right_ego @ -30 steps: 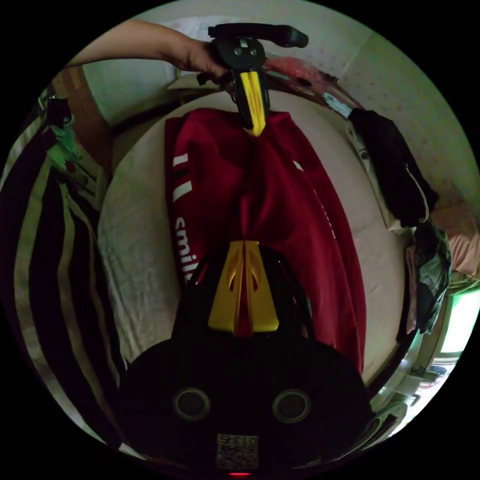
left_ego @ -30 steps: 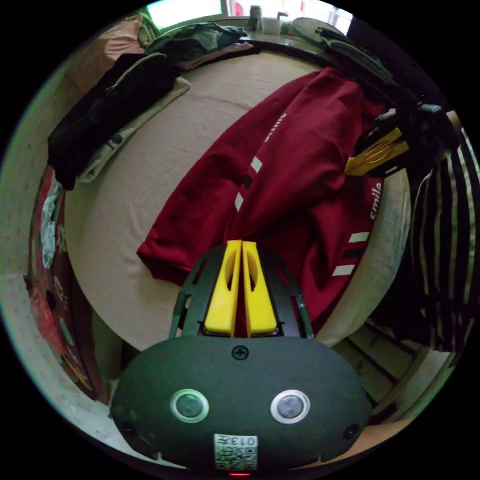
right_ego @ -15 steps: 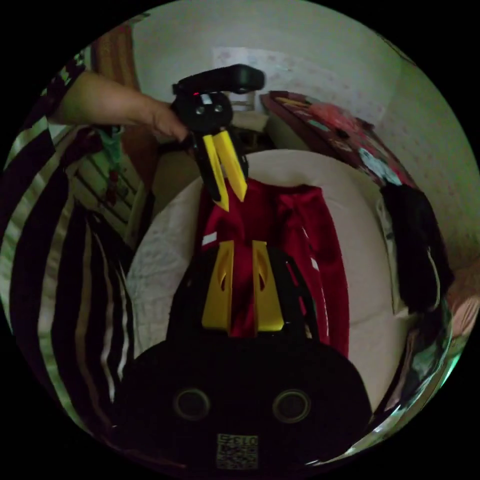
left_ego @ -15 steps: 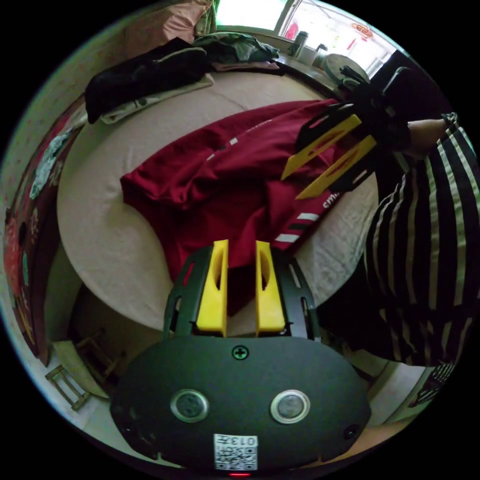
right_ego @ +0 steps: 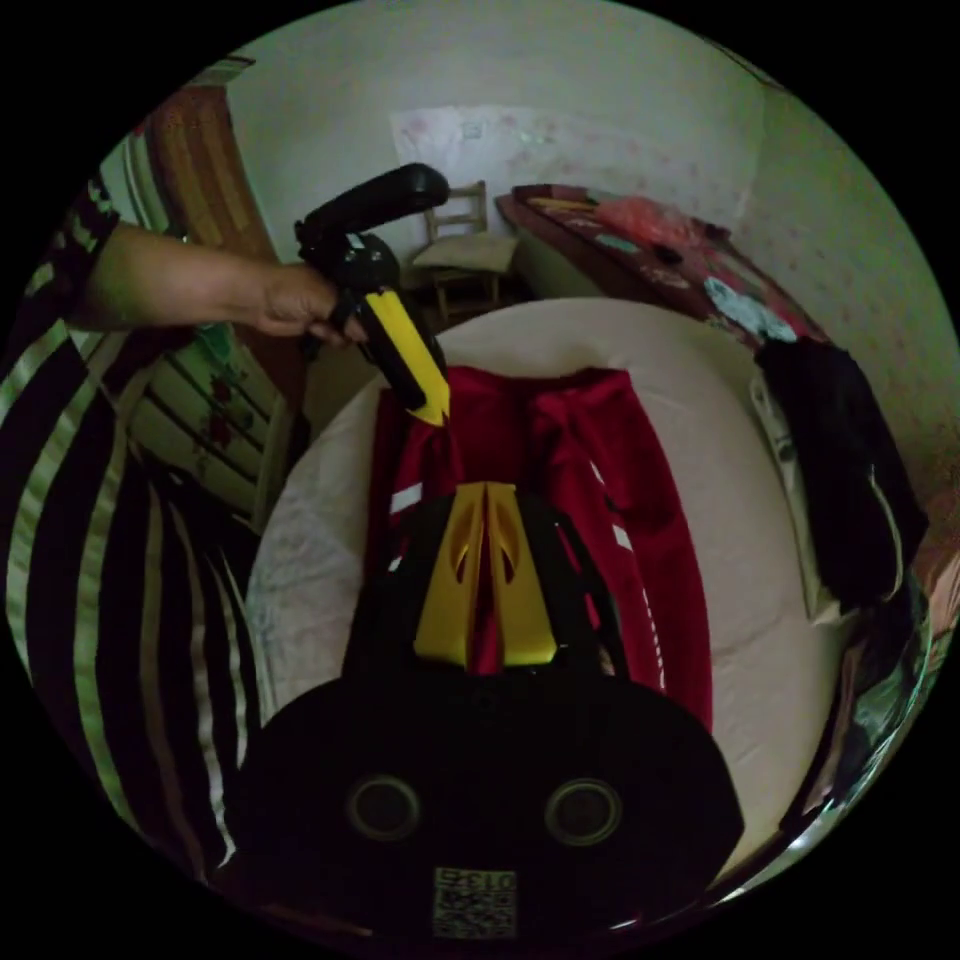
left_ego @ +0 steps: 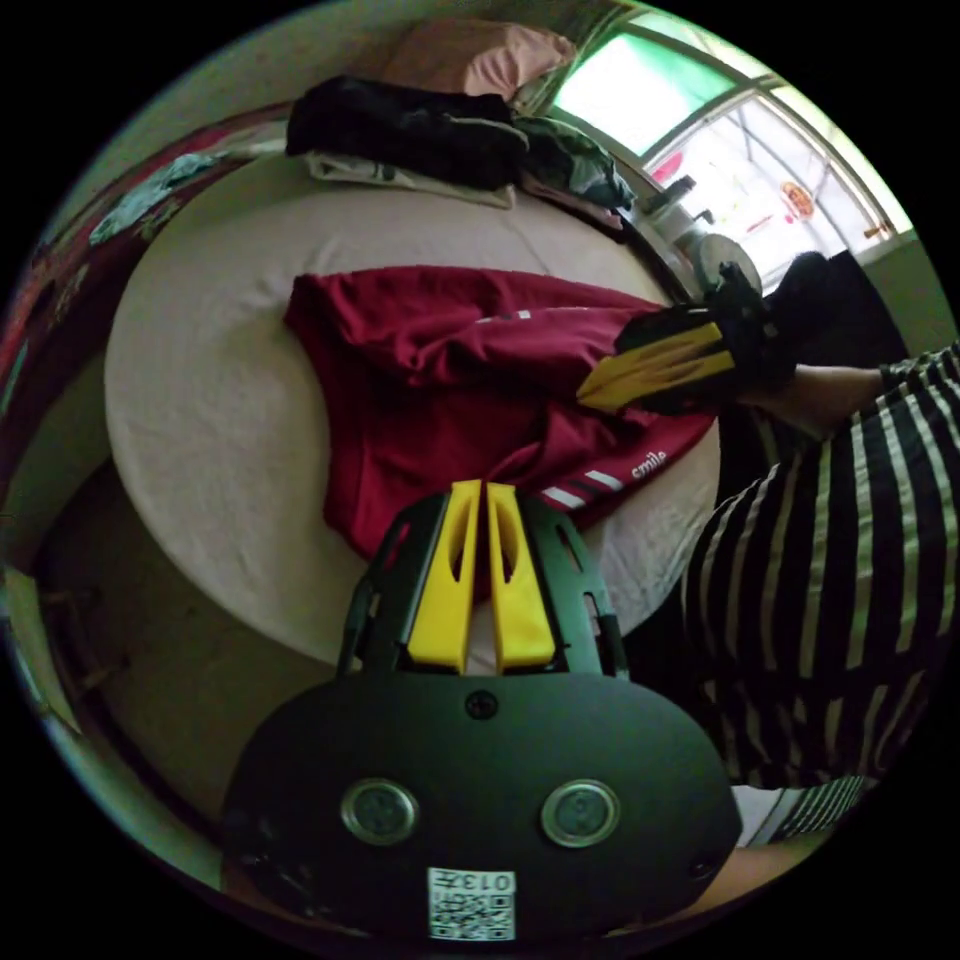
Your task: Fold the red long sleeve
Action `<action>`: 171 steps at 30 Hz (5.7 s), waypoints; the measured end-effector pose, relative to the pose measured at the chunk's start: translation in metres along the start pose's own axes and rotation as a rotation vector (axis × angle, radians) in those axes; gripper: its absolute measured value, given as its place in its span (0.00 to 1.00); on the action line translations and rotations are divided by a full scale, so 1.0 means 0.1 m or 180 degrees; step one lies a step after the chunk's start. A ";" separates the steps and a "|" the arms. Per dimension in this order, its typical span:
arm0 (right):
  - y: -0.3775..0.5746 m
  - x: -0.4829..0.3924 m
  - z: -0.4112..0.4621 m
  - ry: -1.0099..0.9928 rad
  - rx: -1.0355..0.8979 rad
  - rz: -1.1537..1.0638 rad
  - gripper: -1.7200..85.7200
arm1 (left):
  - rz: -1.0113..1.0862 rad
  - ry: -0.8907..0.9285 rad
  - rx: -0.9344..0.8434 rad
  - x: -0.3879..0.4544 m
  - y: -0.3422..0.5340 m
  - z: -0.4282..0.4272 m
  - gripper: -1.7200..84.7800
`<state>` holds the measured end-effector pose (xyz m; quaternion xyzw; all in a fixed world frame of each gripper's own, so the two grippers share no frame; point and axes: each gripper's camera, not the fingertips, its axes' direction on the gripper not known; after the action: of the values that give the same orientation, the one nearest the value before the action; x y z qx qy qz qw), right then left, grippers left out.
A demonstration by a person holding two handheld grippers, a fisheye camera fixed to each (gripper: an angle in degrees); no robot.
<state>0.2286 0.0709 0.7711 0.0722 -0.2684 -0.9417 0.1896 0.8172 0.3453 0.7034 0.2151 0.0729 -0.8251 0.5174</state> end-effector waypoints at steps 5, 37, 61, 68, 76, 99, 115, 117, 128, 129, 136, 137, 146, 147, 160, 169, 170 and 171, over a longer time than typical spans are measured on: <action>-0.21 0.02 0.44 -0.0265 -0.0484 -0.0376 0.06 | -0.0098 0.0166 -0.0074 -0.18 -0.03 -0.06 0.02; -0.62 0.95 -0.02 0.0024 -0.0172 0.0251 0.05 | -0.0904 -0.0576 0.0314 0.27 0.66 0.03 0.08; -1.12 1.83 0.44 -0.0234 -0.0984 -0.0379 0.04 | -0.1115 -0.0842 -0.0240 0.78 0.42 0.62 0.03; -0.37 1.82 -0.71 -0.0048 -0.0219 -0.0367 0.03 | -0.0560 -0.0091 0.0242 1.31 0.21 0.28 0.02; 1.52 1.73 -2.32 0.0575 0.0119 0.0187 0.03 | 0.0735 0.0616 0.0318 2.42 -0.67 0.58 0.02; 5.23 1.36 -3.06 0.1161 -0.0537 0.1931 0.05 | 0.2367 0.0844 -0.0595 4.58 -2.46 3.51 0.10; 5.91 0.86 -3.04 0.1599 -0.0863 0.2996 0.06 | 0.0454 -0.0563 0.0082 3.21 -3.24 3.40 0.14; 6.09 0.85 -2.96 0.1440 -0.0924 0.3019 0.06 | 0.0398 -0.0641 -0.0030 3.11 -3.35 3.51 0.15; 7.01 0.34 -3.77 0.0602 0.0821 0.4020 0.23 | -0.0079 0.0458 -0.0142 2.80 -4.00 3.97 0.19; 7.03 0.29 -3.77 0.0579 0.0867 0.4025 0.23 | -0.0096 0.0460 -0.0138 2.80 -4.03 3.99 0.19; 7.15 0.24 -3.35 0.0216 0.0306 0.4039 0.23 | -0.0133 0.0451 -0.0320 2.96 -4.41 4.36 0.19; 7.15 0.22 -3.35 0.0233 0.0304 0.4046 0.23 | -0.0146 0.0451 -0.0336 2.98 -4.46 4.41 0.19; 6.81 -0.14 -3.40 0.0768 -0.0260 0.3722 0.13 | -0.0082 0.0420 -0.0469 3.35 -4.82 4.72 0.12; 6.67 -0.23 -3.40 0.0992 -0.0471 0.3520 0.12 | -0.0059 0.0389 -0.0478 3.40 -4.84 4.74 0.11; 6.13 -1.51 -4.33 0.2208 -0.0195 0.3340 0.10 | 0.1207 0.0235 0.0266 4.75 -5.08 4.28 0.09; 6.94 -2.16 -5.93 0.2913 0.0537 0.4058 0.08 | 0.2523 0.0417 0.0497 6.63 -6.24 4.35 0.09; 7.03 -2.19 -6.03 0.2965 0.0586 0.4108 0.08 | 0.2711 0.0418 0.0507 6.96 -6.44 4.41 0.09; 7.20 -2.24 -6.23 0.3039 0.0680 0.4205 0.08 | 0.2814 0.0406 0.0498 7.13 -6.55 4.45 0.10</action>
<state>0.8115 -0.7029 0.6364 0.3098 -0.2342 -0.4732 0.7907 -0.1522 -0.0966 0.7289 0.3144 -0.0567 -0.5130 0.7967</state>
